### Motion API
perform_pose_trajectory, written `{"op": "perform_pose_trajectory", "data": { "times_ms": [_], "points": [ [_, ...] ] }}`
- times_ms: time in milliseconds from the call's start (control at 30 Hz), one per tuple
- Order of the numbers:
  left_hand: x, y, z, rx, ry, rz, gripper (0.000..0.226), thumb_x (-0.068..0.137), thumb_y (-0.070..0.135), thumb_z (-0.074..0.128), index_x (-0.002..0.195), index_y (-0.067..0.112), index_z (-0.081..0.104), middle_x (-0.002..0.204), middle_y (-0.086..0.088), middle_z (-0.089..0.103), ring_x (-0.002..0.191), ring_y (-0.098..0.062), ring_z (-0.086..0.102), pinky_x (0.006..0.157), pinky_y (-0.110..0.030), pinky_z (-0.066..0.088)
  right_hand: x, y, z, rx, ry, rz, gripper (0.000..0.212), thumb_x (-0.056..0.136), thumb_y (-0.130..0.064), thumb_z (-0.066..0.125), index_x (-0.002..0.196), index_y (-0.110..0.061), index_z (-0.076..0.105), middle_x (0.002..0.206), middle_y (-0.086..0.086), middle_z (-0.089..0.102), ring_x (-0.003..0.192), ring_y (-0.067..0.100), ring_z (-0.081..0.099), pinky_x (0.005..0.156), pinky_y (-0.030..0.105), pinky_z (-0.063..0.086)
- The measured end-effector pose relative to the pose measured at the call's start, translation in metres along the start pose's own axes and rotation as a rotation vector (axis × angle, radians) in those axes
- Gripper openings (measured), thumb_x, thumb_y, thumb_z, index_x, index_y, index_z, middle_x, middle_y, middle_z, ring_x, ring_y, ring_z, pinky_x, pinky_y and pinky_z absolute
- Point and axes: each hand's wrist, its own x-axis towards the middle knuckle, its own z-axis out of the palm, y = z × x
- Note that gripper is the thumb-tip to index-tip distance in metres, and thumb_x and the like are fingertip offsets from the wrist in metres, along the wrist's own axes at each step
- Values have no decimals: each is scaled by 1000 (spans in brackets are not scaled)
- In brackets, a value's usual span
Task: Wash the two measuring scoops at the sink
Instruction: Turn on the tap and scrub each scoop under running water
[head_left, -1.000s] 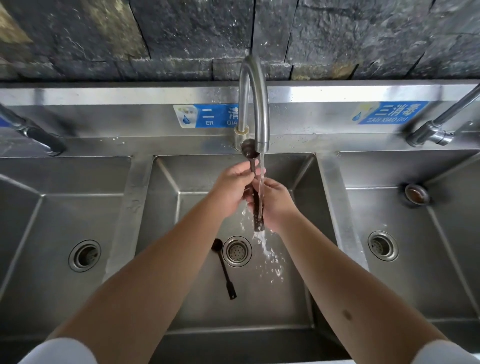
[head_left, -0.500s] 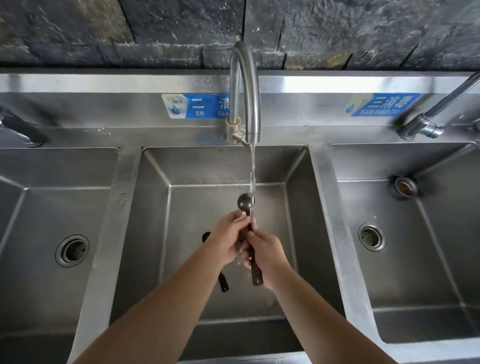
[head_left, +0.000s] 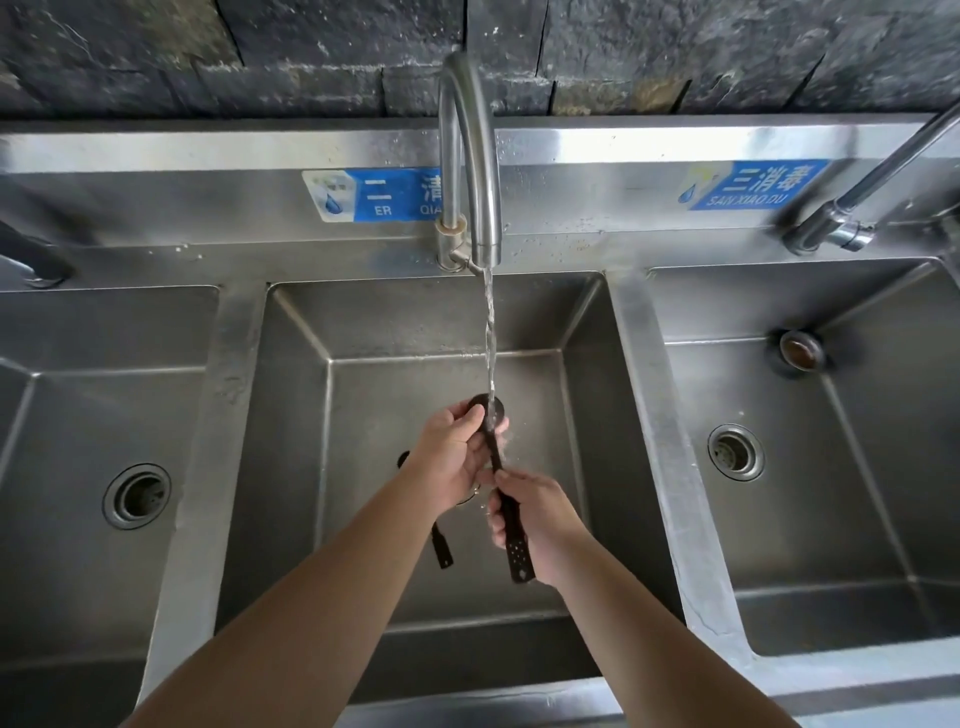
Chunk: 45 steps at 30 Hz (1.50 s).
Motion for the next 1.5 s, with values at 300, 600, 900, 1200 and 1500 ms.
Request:
{"op": "perform_pose_trajectory", "data": {
  "times_ms": [300,600,900,1200,1500],
  "points": [
    [4,36,12,251,-61,152,30,91,6,54,80,23,77,98,-26,58,39,-17,47,35,-25,40,23,-58,30,-5,-114,-189,20,102,-13,42,97,-6,60,65,7,53,50,16,50,44,26,41],
    [19,110,44,238,-110,289,31,88,13,55,82,35,77,89,-13,58,40,-9,43,35,-21,34,33,-126,67,43,-198,-329,27,102,-18,45,79,-12,59,57,2,56,44,13,50,43,22,40],
    [10,63,23,237,52,92,17,93,14,53,98,6,68,54,-1,58,34,-11,43,31,-21,34,13,-86,46,97,-202,-120,22,103,-12,40,103,-3,59,65,9,60,51,18,56,46,25,47],
    [-36,-32,-8,352,95,-152,13,90,12,61,78,9,67,71,-7,66,53,-14,59,48,-24,48,-13,18,4,-185,257,16,17,89,-13,61,82,-8,75,54,7,62,42,16,51,38,25,39],
    [-59,-50,-9,324,87,-300,8,87,14,66,81,12,70,56,0,64,45,-11,56,53,-25,47,-41,42,9,-706,495,-226,22,84,-21,54,73,-22,74,61,6,73,47,13,60,49,28,47]
  ]
}}
